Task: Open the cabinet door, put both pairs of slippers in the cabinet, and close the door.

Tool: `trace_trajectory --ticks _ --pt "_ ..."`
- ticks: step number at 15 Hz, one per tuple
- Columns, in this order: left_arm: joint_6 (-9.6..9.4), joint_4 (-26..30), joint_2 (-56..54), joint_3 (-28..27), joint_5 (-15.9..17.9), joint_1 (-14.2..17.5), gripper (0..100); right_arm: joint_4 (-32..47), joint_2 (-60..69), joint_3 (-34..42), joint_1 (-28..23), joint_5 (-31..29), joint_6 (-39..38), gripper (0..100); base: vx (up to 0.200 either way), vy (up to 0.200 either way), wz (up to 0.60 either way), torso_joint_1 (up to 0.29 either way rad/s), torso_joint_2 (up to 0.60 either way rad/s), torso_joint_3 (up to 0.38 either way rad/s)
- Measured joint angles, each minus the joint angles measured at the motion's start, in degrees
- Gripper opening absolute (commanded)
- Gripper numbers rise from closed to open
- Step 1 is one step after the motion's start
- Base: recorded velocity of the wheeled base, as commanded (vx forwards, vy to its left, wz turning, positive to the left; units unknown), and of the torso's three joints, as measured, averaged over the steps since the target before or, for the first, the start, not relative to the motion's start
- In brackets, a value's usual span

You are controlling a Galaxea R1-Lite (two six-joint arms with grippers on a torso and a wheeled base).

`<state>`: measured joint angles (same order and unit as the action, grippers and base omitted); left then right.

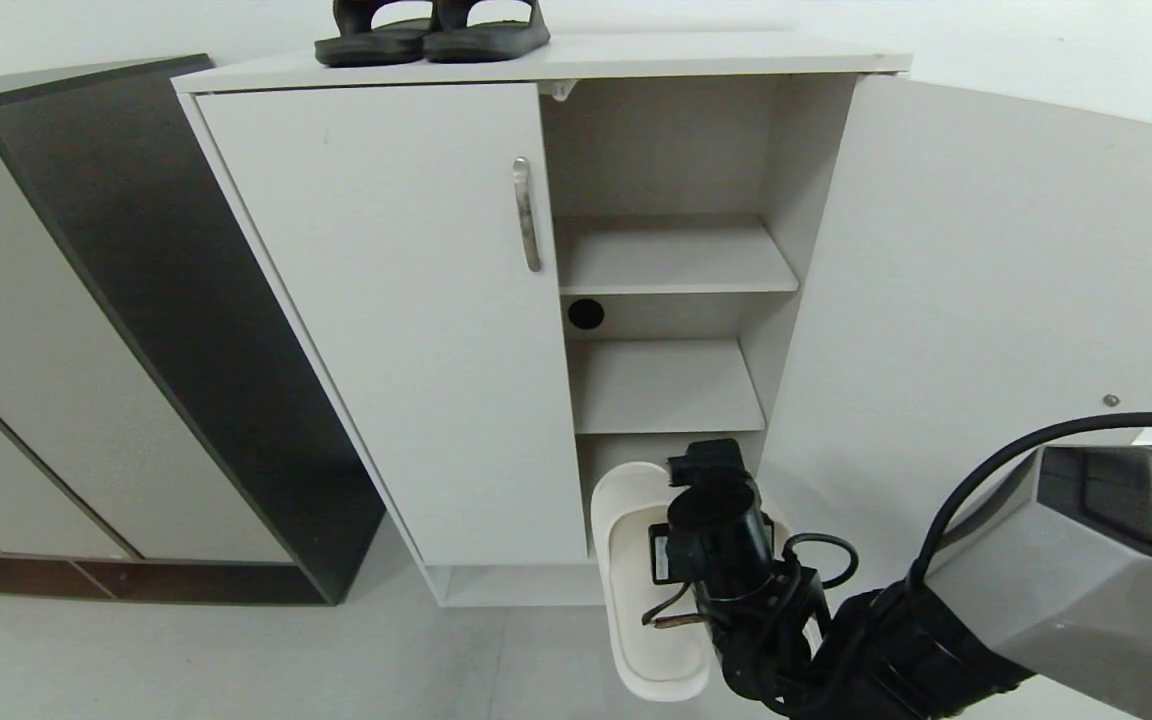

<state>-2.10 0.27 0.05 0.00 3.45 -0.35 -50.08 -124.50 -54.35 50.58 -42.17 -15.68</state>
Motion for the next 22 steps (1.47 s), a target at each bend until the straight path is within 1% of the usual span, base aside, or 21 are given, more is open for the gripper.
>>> trace_trajectory --ticks 2,4,5,6,9,10,12,18,22 --pt "-0.01 0.0 0.0 0.0 0.0 0.0 0 -1.1 -1.7 -1.9 -0.2 -0.9 0.8 0 0.0 0.0 0.0 0.005 0.0 -0.198" --pt "-0.01 0.0 0.0 0.0 0.0 0.0 0 -4.2 -2.8 -3.4 -0.1 -1.3 4.2 0 0.0 0.0 0.0 0.007 0.0 -0.146" --pt "-0.01 0.0 0.0 0.0 0.0 0.0 0 -6.9 -3.1 -3.8 -0.1 -1.4 6.6 0 0.0 0.0 0.0 0.0 0.0 0.0" --pt "-0.01 0.0 0.0 0.0 0.0 0.0 0 -11.1 -3.4 -4.3 -0.1 -1.8 10.0 0 0.0 0.0 0.0 0.0 0.0 0.0" --pt "-0.01 0.0 0.0 0.0 0.0 0.0 0 -21.7 -5.7 -5.3 -0.5 -4.6 17.1 0 0.0 0.0 0.0 0.0 0.0 0.0" --pt "-0.01 0.0 0.0 0.0 0.0 0.0 0 -23.4 -6.9 -5.5 -0.8 -5.0 18.1 0 0.0 0.0 0.0 0.0 0.0 0.0" --pt "-0.01 0.0 0.0 0.0 0.0 0.0 0 -25.1 -9.2 -6.3 -1.3 -5.4 18.7 0 0.0 0.0 0.0 0.0 0.0 0.0" --pt "0.0 0.0 0.0 0.0 0.0 0.0 0 -25.3 -12.7 -7.1 -2.7 -5.4 18.3 0 0.0 0.0 0.0 0.0 0.0 0.0" --pt "0.16 0.0 0.0 0.0 0.0 0.0 0 -25.4 -13.1 -7.3 -3.0 -5.4 18.4 0 0.2 0.0 0.0 0.0 0.0 0.001"
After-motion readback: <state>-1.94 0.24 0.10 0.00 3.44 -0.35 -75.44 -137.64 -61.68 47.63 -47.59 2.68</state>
